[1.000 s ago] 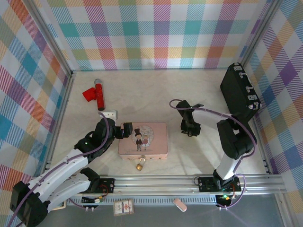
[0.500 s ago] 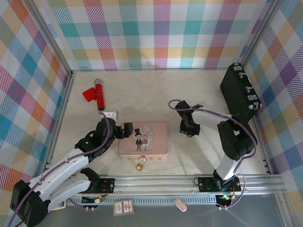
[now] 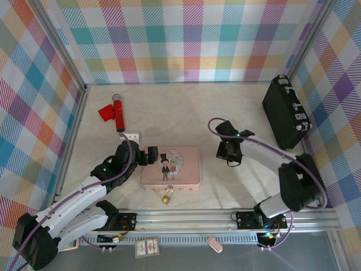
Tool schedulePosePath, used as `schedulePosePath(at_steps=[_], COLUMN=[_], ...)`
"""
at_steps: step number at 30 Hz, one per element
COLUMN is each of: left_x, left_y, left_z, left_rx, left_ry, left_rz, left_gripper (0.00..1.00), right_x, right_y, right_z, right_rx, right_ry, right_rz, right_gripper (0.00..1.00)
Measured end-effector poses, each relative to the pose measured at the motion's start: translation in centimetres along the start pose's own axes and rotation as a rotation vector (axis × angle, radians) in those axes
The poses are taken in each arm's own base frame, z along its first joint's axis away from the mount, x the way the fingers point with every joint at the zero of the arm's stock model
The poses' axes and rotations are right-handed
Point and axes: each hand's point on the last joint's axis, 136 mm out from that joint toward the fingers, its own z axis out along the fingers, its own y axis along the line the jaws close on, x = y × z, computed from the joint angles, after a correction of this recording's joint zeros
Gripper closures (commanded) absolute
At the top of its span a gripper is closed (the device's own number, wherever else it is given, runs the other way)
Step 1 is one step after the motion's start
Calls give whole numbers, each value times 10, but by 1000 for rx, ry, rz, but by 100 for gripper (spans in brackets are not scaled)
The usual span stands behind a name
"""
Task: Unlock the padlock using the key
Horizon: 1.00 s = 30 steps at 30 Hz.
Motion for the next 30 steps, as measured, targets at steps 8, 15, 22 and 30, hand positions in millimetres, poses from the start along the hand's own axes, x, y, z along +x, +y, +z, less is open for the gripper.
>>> schedulePosePath(at_steps=[8,15,22,30], left_x=[-1,-13,-17,-11], left_y=[-10,-63,-132,-199], left_z=[2,-7,-25,-44], left_rx=[51,320,646,952], left_ry=[2,-26,-61,-142], left_rz=[10,31,127,268], left_gripper=[7,13,23,28], right_x=[-18,-28,-27,-16], right_y=[38,75,100,117], right_z=[-66,-128,-173,-214], right_rx=[-330,-629,-851,-1036], right_ry=[-147,-232,-248,-251], right_rz=[29,10,-13,-69], right_gripper=[100,100,100,100])
